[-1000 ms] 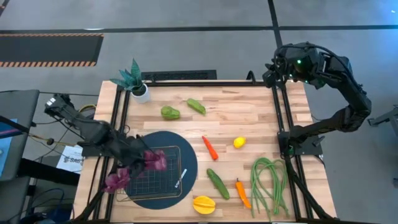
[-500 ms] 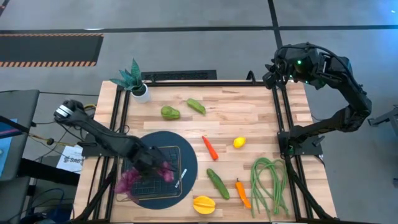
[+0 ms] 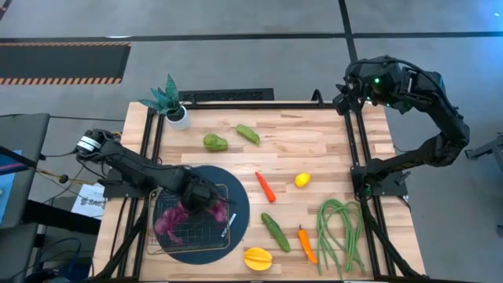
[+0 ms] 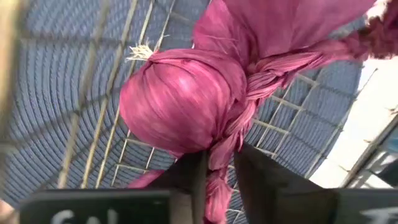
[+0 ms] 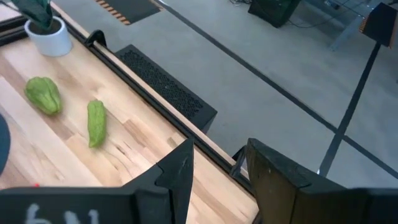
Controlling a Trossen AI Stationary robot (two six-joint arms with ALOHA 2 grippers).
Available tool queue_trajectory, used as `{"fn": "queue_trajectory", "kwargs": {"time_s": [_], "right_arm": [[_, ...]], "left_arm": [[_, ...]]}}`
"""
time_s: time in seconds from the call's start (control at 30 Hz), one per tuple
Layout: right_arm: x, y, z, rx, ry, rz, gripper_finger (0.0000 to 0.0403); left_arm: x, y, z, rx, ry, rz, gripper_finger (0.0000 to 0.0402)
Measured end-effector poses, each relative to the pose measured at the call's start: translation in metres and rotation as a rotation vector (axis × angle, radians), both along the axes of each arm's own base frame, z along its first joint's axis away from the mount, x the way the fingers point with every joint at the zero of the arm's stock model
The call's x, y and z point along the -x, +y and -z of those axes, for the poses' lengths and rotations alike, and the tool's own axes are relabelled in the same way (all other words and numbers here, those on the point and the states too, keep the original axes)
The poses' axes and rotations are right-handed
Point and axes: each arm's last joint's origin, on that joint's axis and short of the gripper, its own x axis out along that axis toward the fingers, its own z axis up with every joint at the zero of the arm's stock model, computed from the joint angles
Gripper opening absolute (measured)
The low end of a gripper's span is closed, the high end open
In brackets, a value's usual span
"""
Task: Build produce basket
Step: Put the purple garlic into the wire basket, then put the orange carrot into the wire basket
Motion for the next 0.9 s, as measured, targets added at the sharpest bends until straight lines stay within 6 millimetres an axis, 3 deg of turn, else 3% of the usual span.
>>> {"fn": "queue_trajectory", "kwargs": {"time_s": [0.27, 0.63, 0.77, 0.9], "right_arm": [[-0.001, 0.005, 0.000, -0.003, 0.006, -0.029, 0.0165], [-0.001, 0.005, 0.001, -0.023, -0.002, -0.047, 0.0166], [-0.009, 0.007, 0.007, -0.127, -0.036, -0.118, 0.0164], [-0.032, 0.010, 0.031, -0.233, 0.016, -0.134, 0.0164]], "left_arm": [[-0.009, 0.019, -0.034, -0.037, -0.034, 0.074, 0.0142], [-0.010, 0.023, -0.036, -0.014, -0.008, 0.039, 0.0195], [-0.009, 0.033, -0.061, -0.118, -0.092, 0.006, 0.0195], [-0.002, 0.051, -0.100, -0.320, -0.206, -0.026, 0.0193]]}}
